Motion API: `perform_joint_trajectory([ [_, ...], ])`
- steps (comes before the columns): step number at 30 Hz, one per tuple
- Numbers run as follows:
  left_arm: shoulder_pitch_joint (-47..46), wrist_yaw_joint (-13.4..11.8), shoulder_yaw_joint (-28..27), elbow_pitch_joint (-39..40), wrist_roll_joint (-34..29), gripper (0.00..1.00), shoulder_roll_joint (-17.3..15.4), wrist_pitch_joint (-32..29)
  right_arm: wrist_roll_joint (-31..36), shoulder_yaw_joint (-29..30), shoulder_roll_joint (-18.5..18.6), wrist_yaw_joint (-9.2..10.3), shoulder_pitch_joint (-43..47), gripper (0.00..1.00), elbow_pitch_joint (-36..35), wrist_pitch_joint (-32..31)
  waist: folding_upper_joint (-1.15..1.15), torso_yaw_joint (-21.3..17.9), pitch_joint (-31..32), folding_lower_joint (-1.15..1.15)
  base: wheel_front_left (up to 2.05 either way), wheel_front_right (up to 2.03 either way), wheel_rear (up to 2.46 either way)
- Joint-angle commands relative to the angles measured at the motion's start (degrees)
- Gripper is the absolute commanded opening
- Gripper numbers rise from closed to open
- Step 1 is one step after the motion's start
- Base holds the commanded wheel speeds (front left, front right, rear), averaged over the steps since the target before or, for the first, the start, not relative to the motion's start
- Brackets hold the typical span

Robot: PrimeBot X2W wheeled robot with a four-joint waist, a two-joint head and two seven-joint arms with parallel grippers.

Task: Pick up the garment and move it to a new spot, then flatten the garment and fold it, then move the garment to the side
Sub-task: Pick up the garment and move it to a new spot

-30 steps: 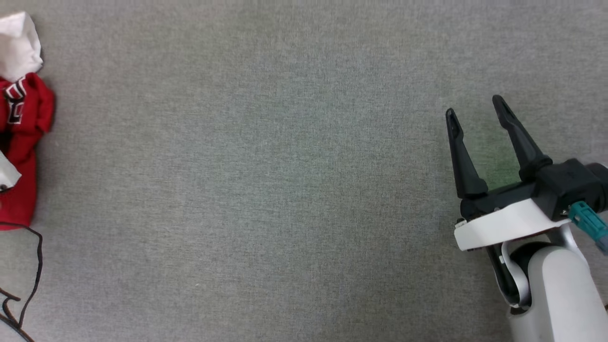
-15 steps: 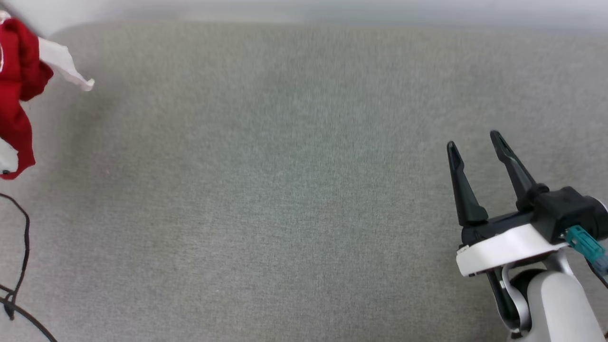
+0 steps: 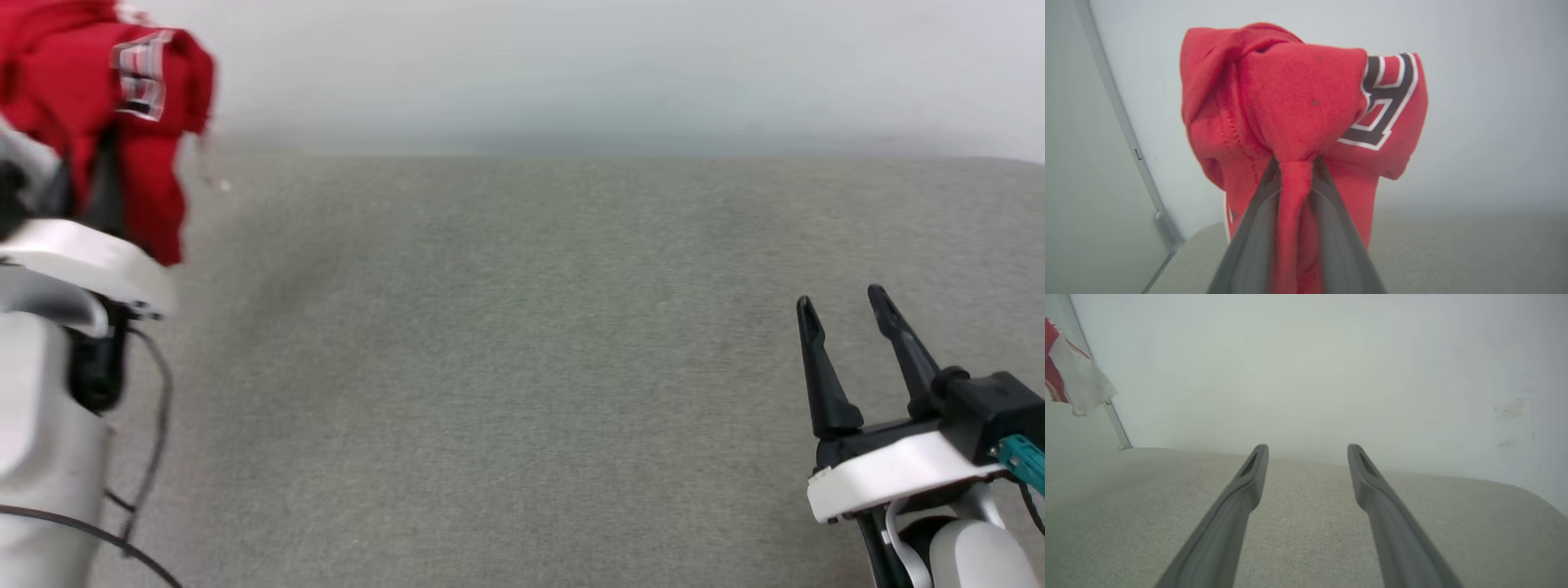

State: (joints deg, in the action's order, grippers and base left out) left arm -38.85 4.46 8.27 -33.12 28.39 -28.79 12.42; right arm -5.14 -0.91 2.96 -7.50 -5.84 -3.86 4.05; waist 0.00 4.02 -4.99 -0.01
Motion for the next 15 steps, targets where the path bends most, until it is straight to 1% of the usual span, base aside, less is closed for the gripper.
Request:
perform_joint_trajectory([
  [1,1.63,-0.42,0.67,1.86,-0.06,0.00,1.27,0.40,-0.67,0.32,-0.09,0.02,0.99,1.00,-0.31,-0.10,0.00,-1.72,1.52,0.01,0.00,0.00,0.00],
  [8,6.02,-0.48,5.00,10.40,0.22,0.00,7.17,-0.57,-1.23,0.51,-0.09,0.02,3.32,1.00,-1.26,-1.12,0.00,-6.07,3.70,0.01,0.00,0.00,0.00],
  [12,8.68,-0.61,9.05,14.58,-0.87,0.00,10.07,-2.09,-1.26,0.39,-0.10,0.02,3.83,1.00,-2.12,-1.64,0.00,-9.01,3.60,0.01,0.00,0.00,0.00],
  [15,10.89,-0.07,12.03,16.29,-0.85,0.00,12.41,-3.00,-1.55,-0.03,-0.10,0.02,4.00,1.00,-2.49,-1.74,0.00,-11.23,2.88,0.01,0.00,0.00,0.00],
])
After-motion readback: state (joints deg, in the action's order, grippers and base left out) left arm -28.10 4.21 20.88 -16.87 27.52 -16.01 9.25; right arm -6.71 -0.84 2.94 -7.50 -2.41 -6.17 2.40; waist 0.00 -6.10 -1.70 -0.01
